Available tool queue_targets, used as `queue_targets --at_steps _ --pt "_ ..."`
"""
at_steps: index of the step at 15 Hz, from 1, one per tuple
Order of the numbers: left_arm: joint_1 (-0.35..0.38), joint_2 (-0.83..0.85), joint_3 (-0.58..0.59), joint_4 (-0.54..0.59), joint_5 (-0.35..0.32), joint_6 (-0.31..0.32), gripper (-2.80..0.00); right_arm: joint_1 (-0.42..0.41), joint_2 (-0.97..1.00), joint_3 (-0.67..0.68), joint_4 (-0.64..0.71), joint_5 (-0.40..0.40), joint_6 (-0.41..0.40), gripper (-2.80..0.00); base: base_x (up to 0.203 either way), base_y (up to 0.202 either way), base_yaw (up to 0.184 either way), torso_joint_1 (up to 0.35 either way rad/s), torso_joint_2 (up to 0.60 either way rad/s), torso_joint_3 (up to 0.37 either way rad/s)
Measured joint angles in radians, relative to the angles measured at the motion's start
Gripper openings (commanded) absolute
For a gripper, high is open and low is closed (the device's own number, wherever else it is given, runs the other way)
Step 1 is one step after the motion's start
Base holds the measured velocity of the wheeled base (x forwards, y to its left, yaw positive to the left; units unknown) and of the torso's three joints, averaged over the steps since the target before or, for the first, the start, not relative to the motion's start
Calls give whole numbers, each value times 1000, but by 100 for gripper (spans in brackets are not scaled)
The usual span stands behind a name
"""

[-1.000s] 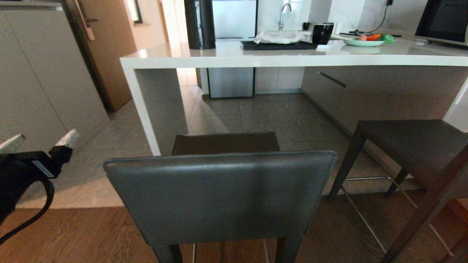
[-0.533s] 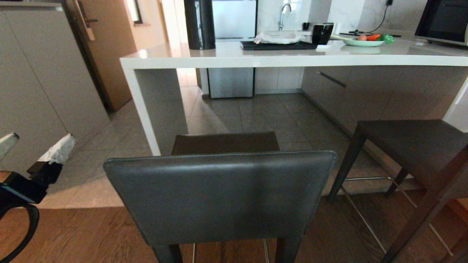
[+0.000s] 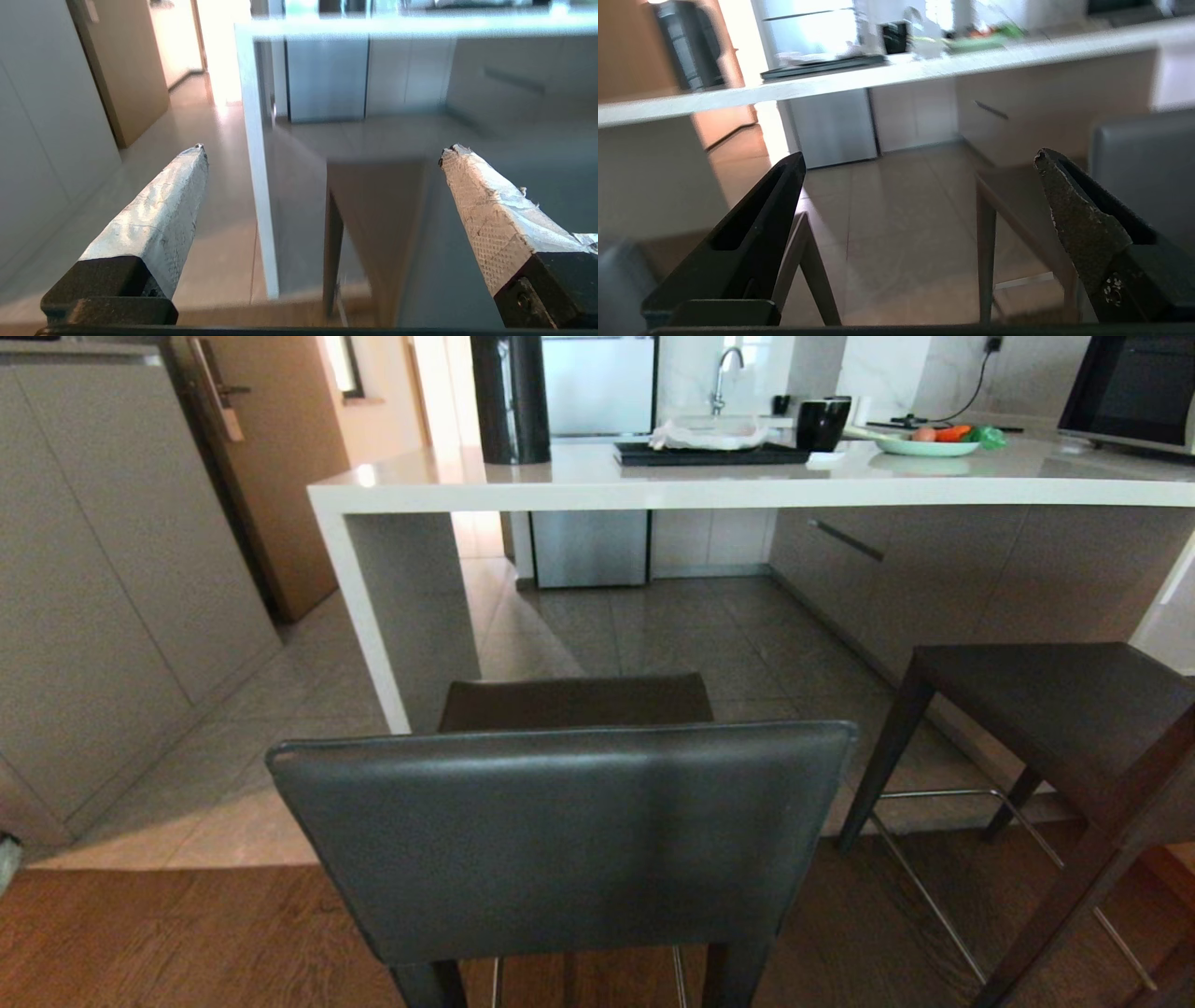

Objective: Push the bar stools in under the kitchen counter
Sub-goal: Push the gray chair back under the dining table

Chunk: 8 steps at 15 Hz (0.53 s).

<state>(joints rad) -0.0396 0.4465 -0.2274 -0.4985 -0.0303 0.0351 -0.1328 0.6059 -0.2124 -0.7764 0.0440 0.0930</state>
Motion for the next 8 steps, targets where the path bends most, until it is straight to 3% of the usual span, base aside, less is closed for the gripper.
queue_targets --at_steps 3,6,8 --pt "15 -164 15 201 -36 34 0 -54 -86 49 10 142 -50 0 0 0 0 0 0 0" --pt "28 -251 62 226 -111 42 0 -43 -175 40 87 356 -30 0 0 0 0 0 0 0" --pt "30 -278 81 230 -120 39 0 6 -223 -3 179 471 1 0 0 0 0 0 0 0"
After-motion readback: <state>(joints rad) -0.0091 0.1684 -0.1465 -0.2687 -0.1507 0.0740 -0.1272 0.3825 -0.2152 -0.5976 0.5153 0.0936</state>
